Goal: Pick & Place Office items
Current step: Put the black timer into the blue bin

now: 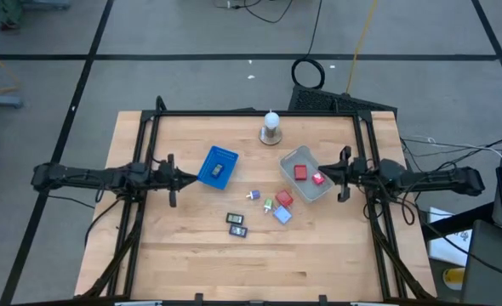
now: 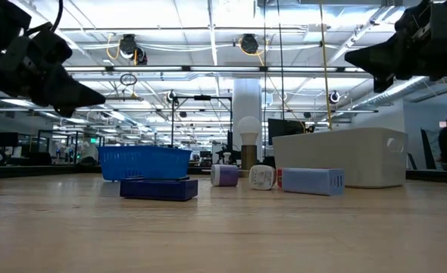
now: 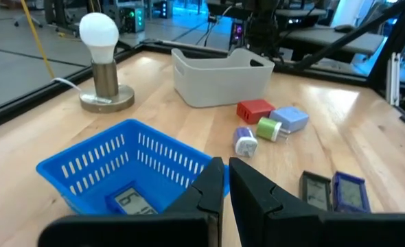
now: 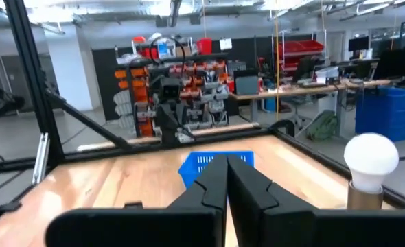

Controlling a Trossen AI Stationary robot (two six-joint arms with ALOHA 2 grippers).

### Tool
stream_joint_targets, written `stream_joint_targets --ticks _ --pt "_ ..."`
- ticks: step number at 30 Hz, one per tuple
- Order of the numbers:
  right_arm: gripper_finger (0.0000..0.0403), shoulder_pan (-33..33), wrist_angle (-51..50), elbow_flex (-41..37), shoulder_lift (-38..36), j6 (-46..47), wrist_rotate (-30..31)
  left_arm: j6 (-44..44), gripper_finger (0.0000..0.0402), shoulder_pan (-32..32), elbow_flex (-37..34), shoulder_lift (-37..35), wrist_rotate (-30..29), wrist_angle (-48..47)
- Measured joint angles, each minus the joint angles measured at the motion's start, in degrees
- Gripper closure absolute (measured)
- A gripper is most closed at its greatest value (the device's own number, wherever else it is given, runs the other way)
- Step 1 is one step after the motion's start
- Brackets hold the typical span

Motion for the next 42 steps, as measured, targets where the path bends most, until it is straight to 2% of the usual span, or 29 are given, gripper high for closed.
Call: stream_joint_targets --ticks 18,23,26,31,36,39,42 --pt "0.0402 0.0 -0.8 -0.1 0.2 -0.5 0.0 -1.1 0.0378 0.0 0.0 1.5 0.0 0.2" --pt "0.0402 0.0 -0.8 -0.1 0.1 -0.7 0.0 -5.5 0.0378 0.0 0.0 1.5 -1.8 2.6" --pt "0.0402 0.0 -0.8 -0.1 0.1 -0.7 0.0 -9.6 0.0387 -0.3 1.9 2.7 -3.9 0.1" --pt "0.0402 0.0 -0.5 -0.1 0.1 -0.7 0.0 -10.7 0.0397 -3.3 9.8 11.3 -4.5 -4.4" --pt "0.0401 0.0 -0.1 -0.1 0.1 -0.8 0.0 -9.9 0.0398 -6.6 21.7 26.3 -4.8 -8.4" --pt "0.0402 0.0 -0.2 -0.1 0.1 -0.7 0.0 -9.8 0.0395 -8.2 28.1 36.2 -2.4 -10.3" --pt "0.0402 0.0 -0.3 -0.1 0.1 -0.7 -0.2 -8.7 0.0395 -9.6 33.7 45.7 2.4 -11.0"
